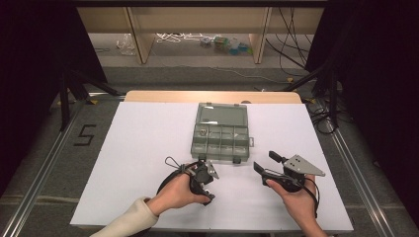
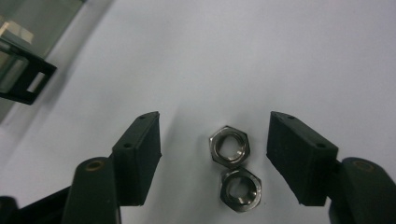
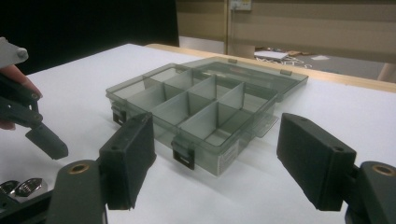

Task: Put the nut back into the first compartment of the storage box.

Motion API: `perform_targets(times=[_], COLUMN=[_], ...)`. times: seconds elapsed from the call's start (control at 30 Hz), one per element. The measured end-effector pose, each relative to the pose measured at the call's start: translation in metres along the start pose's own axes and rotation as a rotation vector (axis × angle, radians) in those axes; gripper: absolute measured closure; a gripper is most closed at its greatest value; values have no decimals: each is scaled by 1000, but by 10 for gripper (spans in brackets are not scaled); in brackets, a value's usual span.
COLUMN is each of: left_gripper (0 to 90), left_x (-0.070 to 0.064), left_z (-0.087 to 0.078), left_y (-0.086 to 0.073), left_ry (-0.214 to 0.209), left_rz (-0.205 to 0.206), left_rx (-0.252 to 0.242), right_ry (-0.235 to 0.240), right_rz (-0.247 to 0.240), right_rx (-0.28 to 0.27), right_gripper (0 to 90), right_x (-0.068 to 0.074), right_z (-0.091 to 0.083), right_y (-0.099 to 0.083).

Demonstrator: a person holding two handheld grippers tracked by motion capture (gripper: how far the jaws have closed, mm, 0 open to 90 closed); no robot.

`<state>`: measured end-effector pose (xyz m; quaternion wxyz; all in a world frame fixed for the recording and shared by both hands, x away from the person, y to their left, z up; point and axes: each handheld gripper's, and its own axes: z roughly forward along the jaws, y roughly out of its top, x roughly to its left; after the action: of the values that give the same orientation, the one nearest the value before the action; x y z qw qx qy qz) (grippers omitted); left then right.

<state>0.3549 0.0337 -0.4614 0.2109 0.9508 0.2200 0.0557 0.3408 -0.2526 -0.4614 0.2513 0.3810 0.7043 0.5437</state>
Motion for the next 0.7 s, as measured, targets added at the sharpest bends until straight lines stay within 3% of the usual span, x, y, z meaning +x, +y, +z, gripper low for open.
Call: perform_targets(times=[0.03,0.1,0.13,0.17,0.2,0.4,0.43,0.53,0.63,0.7], left_gripper=[374,394,406,442,442,497,517,584,648,700], left_x=[1,1,-3,-1,-1,0,-4,-4,-6,-5], left_z=[1,3,4,4,5,5,4,4,3,3], left_y=[0,0,-1,-1,-1,0,-1,-1,0,0], left_ry=[-10,-19,-25,-33,-36,-27,-25,-23,-31,-28], left_rz=[24,34,-24,4,-10,-5,-40,-4,-31,-25], left_rx=[7,22,29,39,34,32,36,34,40,41], right_ry=[5,4,3,8,8,5,18,11,9,13], right_rz=[-2,-1,-2,2,2,-2,7,-5,-4,-4], right_rx=[33,12,21,4,4,25,-7,33,27,29], right_gripper=[283,283,283,283,283,282,282,283,283,283], right_x=[0,0,0,0,0,0,0,0,0,0], right_z=[-2,0,-1,0,0,-1,2,0,1,1], right_y=[1,0,1,0,0,0,-1,-1,-1,-1])
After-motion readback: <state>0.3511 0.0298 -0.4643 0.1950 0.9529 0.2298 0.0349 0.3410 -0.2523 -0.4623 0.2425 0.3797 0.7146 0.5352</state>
